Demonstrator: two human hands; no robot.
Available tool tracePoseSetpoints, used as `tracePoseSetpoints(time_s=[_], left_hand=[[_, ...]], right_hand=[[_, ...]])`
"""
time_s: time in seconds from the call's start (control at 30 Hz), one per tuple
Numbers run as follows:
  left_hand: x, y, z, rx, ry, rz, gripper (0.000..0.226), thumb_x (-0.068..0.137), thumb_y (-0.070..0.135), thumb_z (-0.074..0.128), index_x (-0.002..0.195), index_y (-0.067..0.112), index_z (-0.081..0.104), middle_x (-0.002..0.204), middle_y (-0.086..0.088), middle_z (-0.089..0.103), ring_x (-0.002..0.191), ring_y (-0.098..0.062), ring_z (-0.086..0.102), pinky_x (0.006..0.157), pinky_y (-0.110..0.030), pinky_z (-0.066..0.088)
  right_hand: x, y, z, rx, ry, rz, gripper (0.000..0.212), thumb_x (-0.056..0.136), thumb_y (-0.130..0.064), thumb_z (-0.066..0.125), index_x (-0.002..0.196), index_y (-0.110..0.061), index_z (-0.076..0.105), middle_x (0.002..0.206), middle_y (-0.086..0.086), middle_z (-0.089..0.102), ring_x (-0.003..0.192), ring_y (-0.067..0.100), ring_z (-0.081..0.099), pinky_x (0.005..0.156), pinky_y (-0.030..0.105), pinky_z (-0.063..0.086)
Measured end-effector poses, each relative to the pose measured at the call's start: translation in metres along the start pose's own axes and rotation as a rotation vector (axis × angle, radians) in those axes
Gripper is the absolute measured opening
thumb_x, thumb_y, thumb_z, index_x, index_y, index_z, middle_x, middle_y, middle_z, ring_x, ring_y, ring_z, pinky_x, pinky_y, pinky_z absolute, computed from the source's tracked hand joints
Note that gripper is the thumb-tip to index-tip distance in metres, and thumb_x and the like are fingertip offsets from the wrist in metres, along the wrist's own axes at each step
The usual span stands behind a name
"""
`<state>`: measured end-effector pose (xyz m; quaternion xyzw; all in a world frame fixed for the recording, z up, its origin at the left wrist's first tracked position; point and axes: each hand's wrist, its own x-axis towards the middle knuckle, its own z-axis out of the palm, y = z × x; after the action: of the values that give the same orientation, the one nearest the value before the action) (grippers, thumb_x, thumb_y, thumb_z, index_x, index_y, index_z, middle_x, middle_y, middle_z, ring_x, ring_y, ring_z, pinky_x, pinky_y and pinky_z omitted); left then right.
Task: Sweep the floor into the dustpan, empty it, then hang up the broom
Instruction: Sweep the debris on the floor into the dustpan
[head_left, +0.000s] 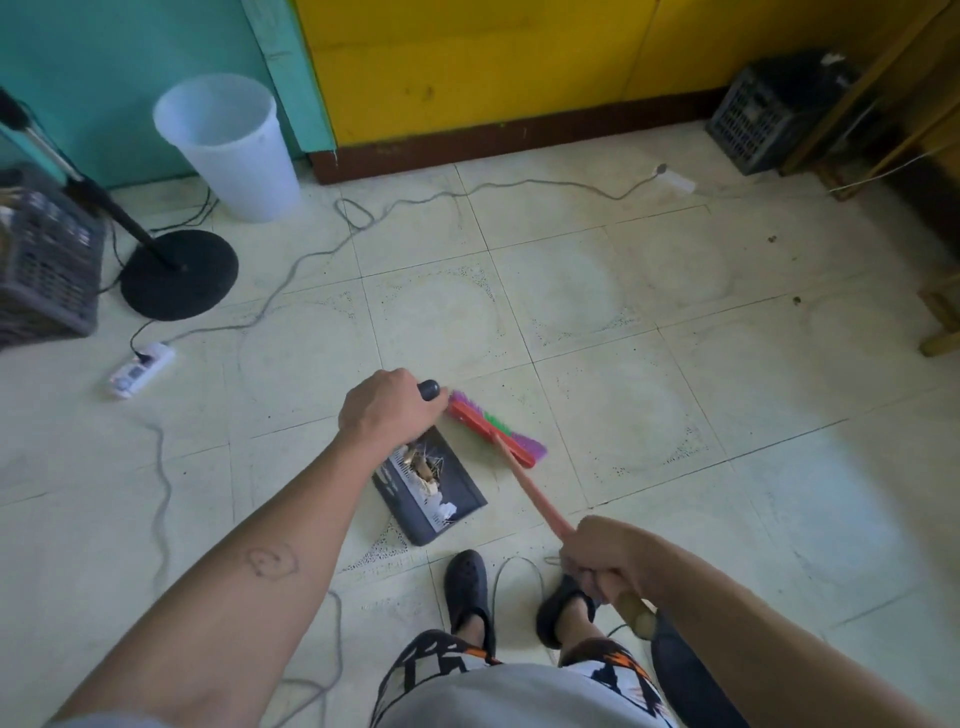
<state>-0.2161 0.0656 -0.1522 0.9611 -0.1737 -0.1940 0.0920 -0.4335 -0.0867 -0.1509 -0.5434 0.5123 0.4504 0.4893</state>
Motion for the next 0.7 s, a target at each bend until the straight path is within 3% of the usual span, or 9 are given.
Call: tracePoseSetpoints(time_s=[0.17, 0.27, 0.53, 0.7], left_hand=[[0.000, -0.003, -0.002, -0.007, 0.016, -0.018, 0.052, 0.084, 0.062, 0.049, 0.062, 0.015, 0.052, 0.064, 0.002, 0.054, 0.064, -0.025, 0.057, 0.057, -0.026, 0.042], [-0.002, -0.005, -0.004, -0.004, 0.016, -0.014, 0.048, 0.085, 0.060, 0.048, 0.061, 0.018, 0.045, 0.068, 0.002, 0.051, 0.068, -0.025, 0.054, 0.061, -0.027, 0.041], [-0.004, -0.016, -0.014, 0.000, -0.029, -0.037, 0.047, 0.085, 0.055, 0.049, 0.062, 0.014, 0.049, 0.066, -0.002, 0.054, 0.067, -0.029, 0.058, 0.060, -0.028, 0.045], [-0.009, -0.037, -0.025, -0.023, -0.056, -0.083, 0.043, 0.086, 0.048, 0.050, 0.064, 0.011, 0.051, 0.066, -0.005, 0.058, 0.055, -0.021, 0.054, 0.053, -0.026, 0.039]], right_hand=[[-0.036, 0.006, -0.016, 0.526, -0.368, -0.044, 0.022, 0.094, -0.001, 0.040, 0.074, -0.011, 0.043, 0.048, -0.002, 0.036, 0.028, 0.006, 0.031, 0.025, 0.015, 0.027], [-0.059, 0.009, -0.033, 0.654, -0.430, -0.065, 0.033, 0.097, -0.004, 0.036, 0.065, -0.012, 0.038, 0.045, -0.003, 0.030, 0.025, 0.005, 0.029, 0.023, 0.012, 0.024], [-0.068, -0.007, -0.029, 0.294, -0.076, -0.198, 0.030, 0.093, -0.001, 0.044, 0.065, -0.013, 0.039, 0.044, -0.002, 0.038, 0.028, 0.006, 0.031, 0.028, 0.015, 0.026], [-0.050, -0.014, -0.032, 0.185, 0.099, -0.224, 0.026, 0.089, 0.001, 0.047, 0.066, -0.010, 0.042, 0.045, -0.001, 0.042, 0.030, 0.008, 0.034, 0.031, 0.016, 0.029]])
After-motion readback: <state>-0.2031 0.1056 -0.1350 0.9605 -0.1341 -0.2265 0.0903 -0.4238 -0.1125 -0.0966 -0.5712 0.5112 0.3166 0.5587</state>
